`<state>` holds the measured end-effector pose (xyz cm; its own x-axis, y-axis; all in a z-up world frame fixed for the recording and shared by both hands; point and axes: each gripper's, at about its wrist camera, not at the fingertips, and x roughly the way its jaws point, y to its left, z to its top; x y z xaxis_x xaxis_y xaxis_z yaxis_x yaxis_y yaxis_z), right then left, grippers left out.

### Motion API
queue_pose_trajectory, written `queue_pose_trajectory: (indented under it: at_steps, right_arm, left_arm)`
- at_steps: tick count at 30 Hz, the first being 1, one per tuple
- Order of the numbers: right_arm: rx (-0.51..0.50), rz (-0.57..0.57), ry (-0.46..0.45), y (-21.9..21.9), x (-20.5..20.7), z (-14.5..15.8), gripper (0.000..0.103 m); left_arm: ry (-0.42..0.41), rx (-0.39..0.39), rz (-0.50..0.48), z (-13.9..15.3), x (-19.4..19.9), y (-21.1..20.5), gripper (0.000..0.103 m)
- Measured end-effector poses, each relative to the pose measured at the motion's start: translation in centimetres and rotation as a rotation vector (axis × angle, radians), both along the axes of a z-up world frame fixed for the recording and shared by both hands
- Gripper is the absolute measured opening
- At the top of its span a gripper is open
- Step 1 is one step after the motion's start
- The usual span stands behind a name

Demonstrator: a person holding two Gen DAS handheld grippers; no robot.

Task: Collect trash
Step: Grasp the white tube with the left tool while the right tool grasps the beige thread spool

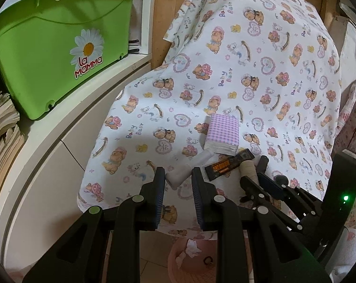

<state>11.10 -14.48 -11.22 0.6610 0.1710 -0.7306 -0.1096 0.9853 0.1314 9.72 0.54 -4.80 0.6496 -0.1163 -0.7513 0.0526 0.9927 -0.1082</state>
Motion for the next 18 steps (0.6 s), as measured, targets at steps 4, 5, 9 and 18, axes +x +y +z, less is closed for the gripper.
queue_pose_trajectory:
  at_steps: [4, 5, 9, 18]
  right_arm:
    - [0.032, 0.002, -0.002, -0.7, -0.3, 0.6, 0.025]
    - [0.044, 0.002, -0.011, -0.9, -0.5, 1.0, 0.025]
    - [0.067, 0.006, -0.048, -2.1, -1.5, 2.8, 0.025]
    - [0.080, 0.004, -0.066, -4.8, -3.7, 4.3, 0.025]
  left_arm:
    - [-0.012, 0.012, -0.016, 0.3, -0.3, -0.3, 0.022]
    - [-0.016, 0.014, -0.021, 0.3, -0.4, -0.4, 0.022]
    - [-0.021, 0.016, -0.032, 0.5, -0.8, -0.6, 0.022]
    - [-0.050, 0.037, -0.058, 1.2, -2.2, -1.7, 0.022]
